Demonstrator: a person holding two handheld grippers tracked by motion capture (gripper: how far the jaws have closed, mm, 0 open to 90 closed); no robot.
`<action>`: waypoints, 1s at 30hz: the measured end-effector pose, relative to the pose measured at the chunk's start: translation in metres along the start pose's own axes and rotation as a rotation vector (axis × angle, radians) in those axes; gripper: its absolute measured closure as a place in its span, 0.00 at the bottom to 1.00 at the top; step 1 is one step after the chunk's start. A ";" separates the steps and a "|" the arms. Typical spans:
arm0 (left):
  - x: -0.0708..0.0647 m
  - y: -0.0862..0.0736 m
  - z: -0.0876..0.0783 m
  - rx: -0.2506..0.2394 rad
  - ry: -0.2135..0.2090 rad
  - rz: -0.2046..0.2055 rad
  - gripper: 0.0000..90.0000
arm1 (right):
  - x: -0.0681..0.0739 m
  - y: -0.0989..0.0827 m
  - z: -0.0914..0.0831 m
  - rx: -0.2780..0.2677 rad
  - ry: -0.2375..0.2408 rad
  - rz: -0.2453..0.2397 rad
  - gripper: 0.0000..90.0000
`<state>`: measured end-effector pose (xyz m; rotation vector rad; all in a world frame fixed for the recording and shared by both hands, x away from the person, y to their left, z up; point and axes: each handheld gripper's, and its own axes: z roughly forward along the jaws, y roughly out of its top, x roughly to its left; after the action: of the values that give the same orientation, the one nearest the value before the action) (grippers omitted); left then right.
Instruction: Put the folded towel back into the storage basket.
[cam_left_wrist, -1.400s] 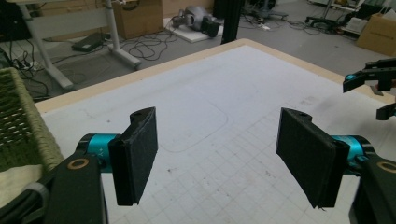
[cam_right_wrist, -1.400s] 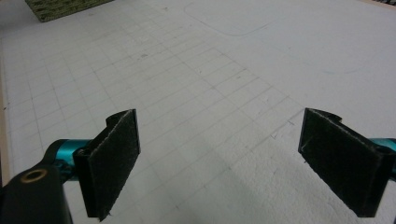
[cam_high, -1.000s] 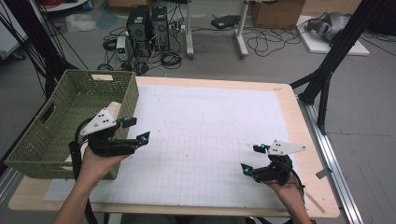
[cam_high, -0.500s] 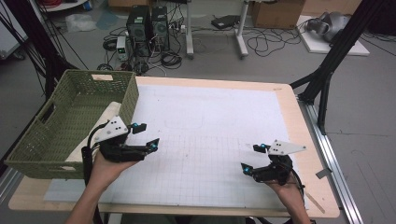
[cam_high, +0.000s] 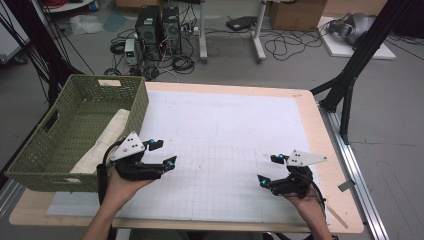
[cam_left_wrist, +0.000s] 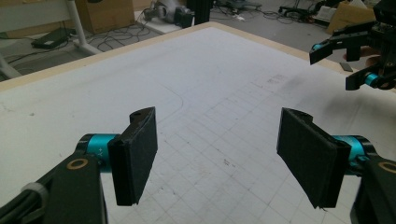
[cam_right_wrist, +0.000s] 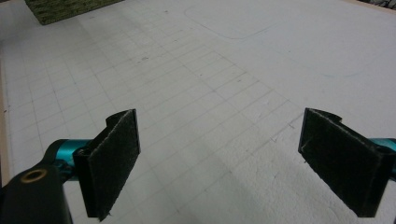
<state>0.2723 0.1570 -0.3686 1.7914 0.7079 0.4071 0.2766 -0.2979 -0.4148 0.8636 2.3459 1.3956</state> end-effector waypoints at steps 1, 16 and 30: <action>-0.001 -0.001 0.001 -0.002 -0.003 0.000 0.33 | 0.000 0.000 0.000 0.001 0.000 -0.001 0.13; -0.014 -0.015 0.015 0.011 -0.024 0.028 0.33 | 0.001 0.000 0.000 0.003 0.002 0.002 0.13; -0.019 -0.030 0.028 0.048 0.001 0.032 0.33 | 0.003 -0.001 0.001 0.001 0.005 -0.002 0.13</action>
<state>0.2667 0.1305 -0.4048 1.8502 0.6954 0.4151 0.2746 -0.2961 -0.4163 0.8594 2.3508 1.3973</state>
